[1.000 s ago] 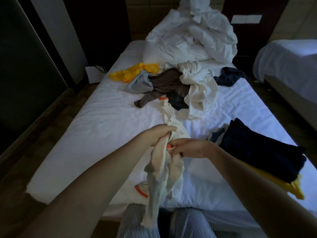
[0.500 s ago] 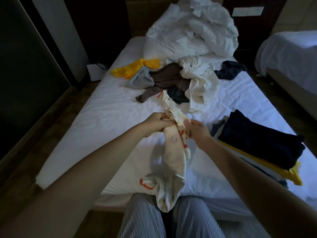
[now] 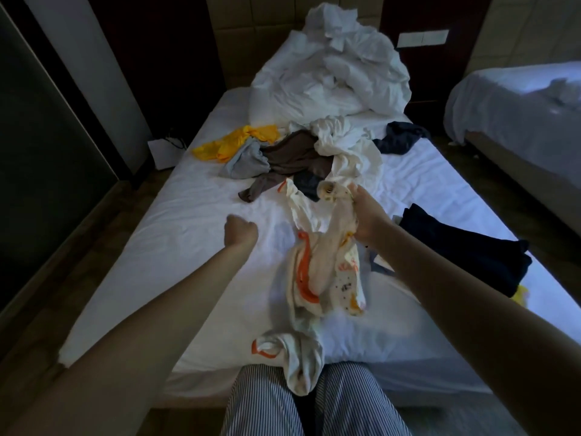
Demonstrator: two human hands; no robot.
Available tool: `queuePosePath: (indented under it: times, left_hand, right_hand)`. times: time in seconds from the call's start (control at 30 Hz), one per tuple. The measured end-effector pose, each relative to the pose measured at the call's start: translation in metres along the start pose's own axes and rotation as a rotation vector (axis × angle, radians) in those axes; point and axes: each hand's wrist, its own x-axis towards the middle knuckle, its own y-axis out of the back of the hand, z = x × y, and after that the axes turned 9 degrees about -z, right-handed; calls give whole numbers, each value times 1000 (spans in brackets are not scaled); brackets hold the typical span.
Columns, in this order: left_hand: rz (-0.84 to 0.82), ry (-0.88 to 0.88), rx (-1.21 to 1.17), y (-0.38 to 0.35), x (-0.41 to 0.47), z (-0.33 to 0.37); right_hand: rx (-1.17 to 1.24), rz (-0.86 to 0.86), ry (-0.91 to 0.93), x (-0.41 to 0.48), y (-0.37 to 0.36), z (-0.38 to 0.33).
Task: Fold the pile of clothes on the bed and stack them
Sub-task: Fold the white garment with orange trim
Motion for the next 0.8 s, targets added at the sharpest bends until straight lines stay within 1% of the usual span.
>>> queuePosePath:
  times: [0.03, 0.07, 0.1, 0.13, 0.17, 0.2, 0.23, 0.27, 0.33, 0.37, 0.4, 0.47, 0.53, 0.6, 0.63, 0.67, 0.7, 0.77, 0.8]
  left_hand:
    - [-56, -149, -22, -2, -3, 5]
    - [-205, -291, -20, -7, -9, 10]
    - [-397, -361, 0, -18, -13, 13]
    - [-573, -363, 102, -28, -20, 16]
    - [-694, -353, 206, -39, -26, 15]
    - [-729, -320, 304, -48, -29, 10]
    - [-708, -281, 360, -55, -33, 3]
    - [-667, -239, 356, -61, -37, -5]
    - [-527, -169, 262, -68, -40, -20]
    - [-463, -121, 223, -66, -40, -27]
    - [-435, -73, 190, -64, -35, -33]
    - [-438, 51, 126, -50, -25, -42]
    - [-426, 129, 126, -32, -13, -49]
    - [-393, 84, 165, -16, -9, -50]
    - [-372, 25, 178, -11, -10, -46]
    - [-367, -45, 180, -8, -11, -42]
    - [-381, -114, 167, -6, -18, -35]
    - [-486, -259, 164, -6, -34, -17]
    - [-571, -340, 194, -7, -44, -7]
  right_hand:
    - [16, -57, -12, -1, -5, -3]
    - [2, -81, -27, -1, -9, -5]
    - [-22, -85, -51, 0, -16, -7]
    - [-29, -92, -69, -1, -21, -11]
    - [-22, -106, -67, -2, -25, -15]
    - [-2, -115, -51, -2, -26, -17]
    - [29, -125, -38, -3, -28, -19]
    - [66, -123, -27, -4, -25, -20]
    - [164, -69, -14, -11, -13, -22]
    - [166, -16, 6, -16, -3, -22]
    - [135, 52, 18, -19, 9, -20]
    - [-16, 216, 8, -31, 38, -10]
    - [-52, 335, -17, -41, 66, 6]
    - [-138, 422, -55, -43, 85, 26]
    - [-226, 430, -103, -44, 88, 36]
    - [-322, 419, -192, -44, 86, 44]
    - [-456, 361, -296, -42, 80, 52]
    - [-910, 117, -483, -43, 57, 56]
    - [-1120, 23, -461, -42, 45, 55]
